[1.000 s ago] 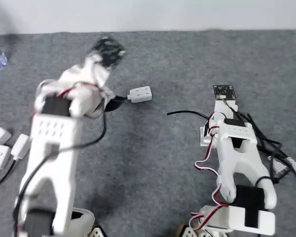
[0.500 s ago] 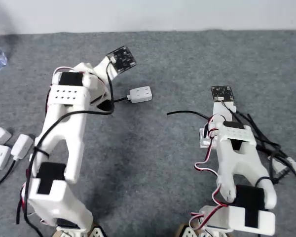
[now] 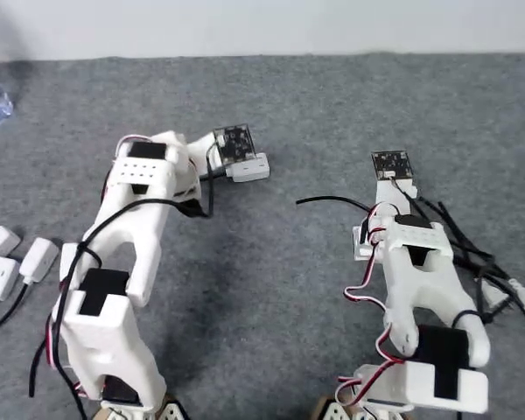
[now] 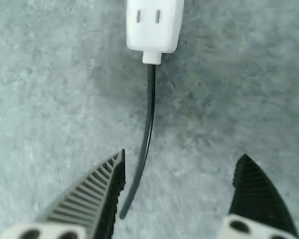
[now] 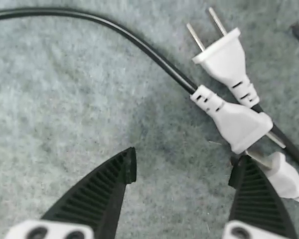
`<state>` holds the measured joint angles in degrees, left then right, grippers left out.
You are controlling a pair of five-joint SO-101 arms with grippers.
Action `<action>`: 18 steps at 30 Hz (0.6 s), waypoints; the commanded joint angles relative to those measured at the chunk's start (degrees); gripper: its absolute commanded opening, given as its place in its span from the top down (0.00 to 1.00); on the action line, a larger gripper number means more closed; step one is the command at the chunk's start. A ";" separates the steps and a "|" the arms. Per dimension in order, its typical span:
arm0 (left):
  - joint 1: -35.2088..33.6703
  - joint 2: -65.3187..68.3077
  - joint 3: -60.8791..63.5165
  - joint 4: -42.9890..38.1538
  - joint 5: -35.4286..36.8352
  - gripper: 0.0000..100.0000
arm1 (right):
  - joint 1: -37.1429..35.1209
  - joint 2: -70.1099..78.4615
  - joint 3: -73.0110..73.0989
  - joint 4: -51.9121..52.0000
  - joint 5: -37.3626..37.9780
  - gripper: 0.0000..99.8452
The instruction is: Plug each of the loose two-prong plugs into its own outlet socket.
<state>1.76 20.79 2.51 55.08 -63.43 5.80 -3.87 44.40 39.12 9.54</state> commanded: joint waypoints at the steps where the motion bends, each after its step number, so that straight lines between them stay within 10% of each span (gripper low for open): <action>1: 0.44 1.23 1.98 -9.32 -0.97 0.67 | -0.40 -0.31 -1.32 -0.92 0.70 0.71; 18: 5.71 3.34 9.71 -26.46 3.52 0.85 | -0.40 -0.22 -0.88 -0.57 0.70 0.71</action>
<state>7.47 24.75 9.45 36.62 -61.05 5.80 -3.87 44.40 39.12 9.54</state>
